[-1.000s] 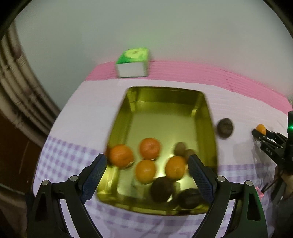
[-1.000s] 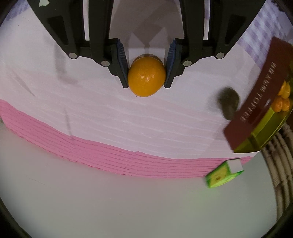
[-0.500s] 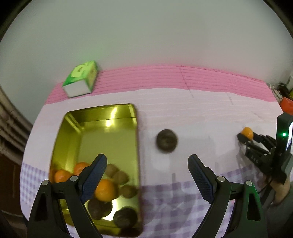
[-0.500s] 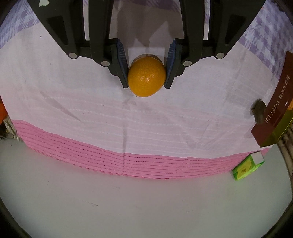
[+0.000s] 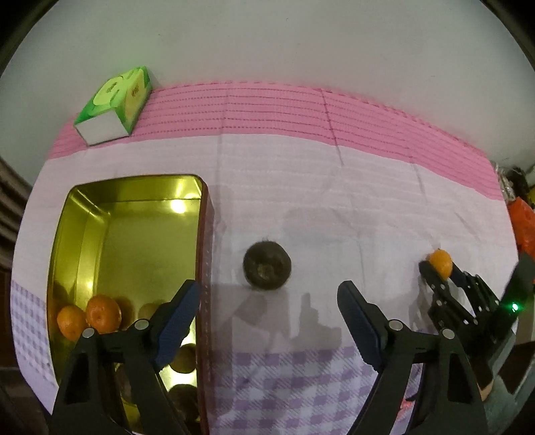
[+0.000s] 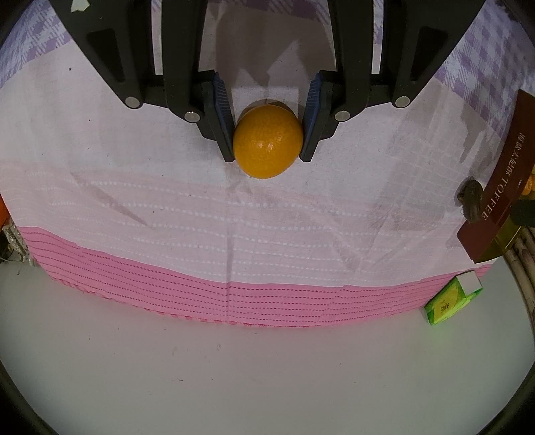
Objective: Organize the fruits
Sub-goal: 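Grasp the dark brown fruit with the left gripper while the right holds the orange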
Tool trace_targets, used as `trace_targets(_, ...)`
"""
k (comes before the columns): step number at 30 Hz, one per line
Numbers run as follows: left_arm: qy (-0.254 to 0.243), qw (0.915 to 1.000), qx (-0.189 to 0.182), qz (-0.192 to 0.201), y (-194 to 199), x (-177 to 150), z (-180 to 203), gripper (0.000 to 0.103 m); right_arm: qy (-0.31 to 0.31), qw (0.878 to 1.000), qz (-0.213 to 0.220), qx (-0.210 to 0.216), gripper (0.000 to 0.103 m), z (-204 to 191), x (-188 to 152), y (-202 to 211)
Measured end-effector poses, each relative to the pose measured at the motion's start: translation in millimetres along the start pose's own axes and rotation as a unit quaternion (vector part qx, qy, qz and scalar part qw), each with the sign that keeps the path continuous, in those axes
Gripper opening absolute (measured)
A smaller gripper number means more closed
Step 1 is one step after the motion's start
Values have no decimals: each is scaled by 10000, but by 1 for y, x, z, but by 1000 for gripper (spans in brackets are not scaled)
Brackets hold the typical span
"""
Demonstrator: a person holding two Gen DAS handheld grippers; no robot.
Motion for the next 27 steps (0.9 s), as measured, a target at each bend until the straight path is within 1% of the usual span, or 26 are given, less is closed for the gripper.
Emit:
trace_targets(4, 114, 9998, -47, -164, -9, 5, -1, 82, -3, 10000, 2, 14, 36, 1, -1, 1)
trace_targets(6, 140, 9995, -95, -274, -14, 8, 1, 75, -7, 10000, 4, 17, 36, 2, -1, 1)
trace_targets(9, 124, 9992, -26, -374, -21, 12, 5, 72, -20, 10000, 10, 38, 36, 3, -2, 2)
trace_targets(15, 64, 9990, 141, -424, -31, 17, 10, 71, -63, 9999, 28, 86, 37, 5, -4, 6)
trace_targets(22, -33, 9987, 235, -457, -42, 19, 19, 70, -102, 9998, 42, 135, 37, 7, -4, 6)
trace_targets(25, -74, 9982, 252, -545, -50, 17, 23, 64, -110, 9998, 46, 145, 37, 7, -4, 6)
trace_targets(27, -44, 9978, 198, -628, -55, 15, 24, 59, -116, 9998, 46, 154, 37, 7, -4, 5)
Point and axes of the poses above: each gripper's, at about its wrist camera, not at the fingertips, and y roughly against the way its jaws point, z to its right, x to its top, the point moved 1 cm from there along -y, roughly the way its jaws point, and after that the axes turned 10 degrees about x, right-handed, at the moved point
